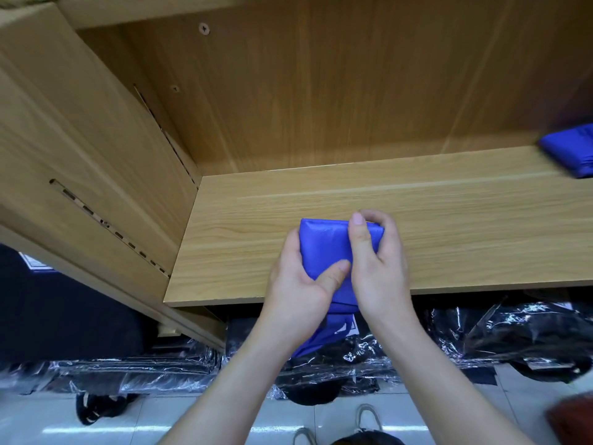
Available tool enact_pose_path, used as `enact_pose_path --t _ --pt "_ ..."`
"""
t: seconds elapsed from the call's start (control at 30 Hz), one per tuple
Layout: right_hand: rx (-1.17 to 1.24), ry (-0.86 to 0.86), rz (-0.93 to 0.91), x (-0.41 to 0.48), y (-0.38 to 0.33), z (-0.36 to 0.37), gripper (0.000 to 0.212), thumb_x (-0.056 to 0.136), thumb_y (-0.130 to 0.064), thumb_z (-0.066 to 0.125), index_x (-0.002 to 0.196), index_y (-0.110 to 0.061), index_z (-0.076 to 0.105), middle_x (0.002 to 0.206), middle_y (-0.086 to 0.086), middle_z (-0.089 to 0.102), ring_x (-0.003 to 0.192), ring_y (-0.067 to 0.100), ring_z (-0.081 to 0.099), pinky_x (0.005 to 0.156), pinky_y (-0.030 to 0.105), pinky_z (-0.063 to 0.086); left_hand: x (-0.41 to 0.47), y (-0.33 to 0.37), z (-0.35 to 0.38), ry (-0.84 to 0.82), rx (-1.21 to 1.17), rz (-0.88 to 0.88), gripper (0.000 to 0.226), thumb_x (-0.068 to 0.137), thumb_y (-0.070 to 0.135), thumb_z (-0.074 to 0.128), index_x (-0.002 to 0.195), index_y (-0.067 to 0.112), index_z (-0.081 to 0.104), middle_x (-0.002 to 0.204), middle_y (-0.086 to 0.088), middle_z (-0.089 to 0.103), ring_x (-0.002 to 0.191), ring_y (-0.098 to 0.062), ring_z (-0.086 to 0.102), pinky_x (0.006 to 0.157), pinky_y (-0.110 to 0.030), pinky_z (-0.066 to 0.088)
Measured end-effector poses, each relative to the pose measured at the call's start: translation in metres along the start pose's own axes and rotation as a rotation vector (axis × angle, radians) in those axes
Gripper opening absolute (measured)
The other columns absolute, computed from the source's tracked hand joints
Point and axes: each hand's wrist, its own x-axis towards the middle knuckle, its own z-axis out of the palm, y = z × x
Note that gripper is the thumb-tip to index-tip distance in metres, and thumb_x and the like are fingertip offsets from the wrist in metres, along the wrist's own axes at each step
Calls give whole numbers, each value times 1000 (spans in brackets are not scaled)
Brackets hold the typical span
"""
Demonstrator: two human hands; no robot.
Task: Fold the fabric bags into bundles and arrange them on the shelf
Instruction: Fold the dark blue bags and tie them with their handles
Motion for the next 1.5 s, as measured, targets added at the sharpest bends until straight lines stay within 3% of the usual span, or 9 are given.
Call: enact_pose_path --t 0.17,0.43,0.63,0.73,0.9,1.03,1.23,1.33,1.5 --pt "37 43 -163 -12 3 1 8 95 -38 53 101 -33 55 89 -33 59 83 -1 56 77 22 45 0 3 -1 -61 45 -95 62 55 35 82 106 37 47 101 7 68 92 -16 67 83 -46 56" --pt "387 -34 14 2 5 -11 14 89 -36 61 101 -34 67 96 1 67 82 14 60 78 38 52 7 6 -15 -190 -24 -122 44 68 13 85 106 17 63 96 -1 75 90 -19 71 80 -37 56" --pt "-269 -399 -200 27 -5 -36 46 66 -68 61 85 -26 63 84 -9 67 84 6 61 74 26 46 16 14 -27 -152 378 21 29 70 13 83 89 24 64 78 6 72 74 -13 67 76 -37 55" --pt "-513 -283 -293 24 -8 -28 62 62 -81 48 71 -19 50 61 -5 56 62 14 53 60 37 44 16 21 -22 -193 411 59 31 64 26 83 87 24 63 74 6 70 68 -16 65 69 -41 55" --pt "-171 -65 -216 34 6 -39 60 62 -73 61 69 -14 59 59 -9 58 53 5 47 53 26 41 18 17 -51 -406 263 -178 30 75 23 84 99 19 66 79 0 74 66 -13 64 63 -26 51" --pt "2 35 -219 48 4 -55 45 70 -61 69 65 -18 55 55 -16 52 52 1 43 49 18 36 20 -3 -88 -270 254 -245 7 82 15 75 79 10 71 64 5 63 62 -9 52 64 -21 42" --pt "75 89 -249 51 9 -51 38 79 -53 69 64 -23 50 51 -19 48 50 -1 40 48 13 32 9 -17 -101 -128 -544 -193 40 50 37 94 72 10 74 76 -9 71 87 -22 71 77 -29 59" --pt "121 92 -173 50 13 -40 50 71 -70 67 62 -23 52 54 -15 46 54 1 37 48 19 32 1 -10 -83 -60 -877 -107 21 67 33 79 63 16 66 45 6 46 55 -12 61 71 -31 59" --pt "263 118 -48 53 13 -28 78 60 -82 65 65 -6 52 68 3 41 61 12 36 51 26 29 -4 21 -62 31 -1242 -209 42 93 31 45 54 17 50 43 11 14 33 -2 18 39 -17 42"
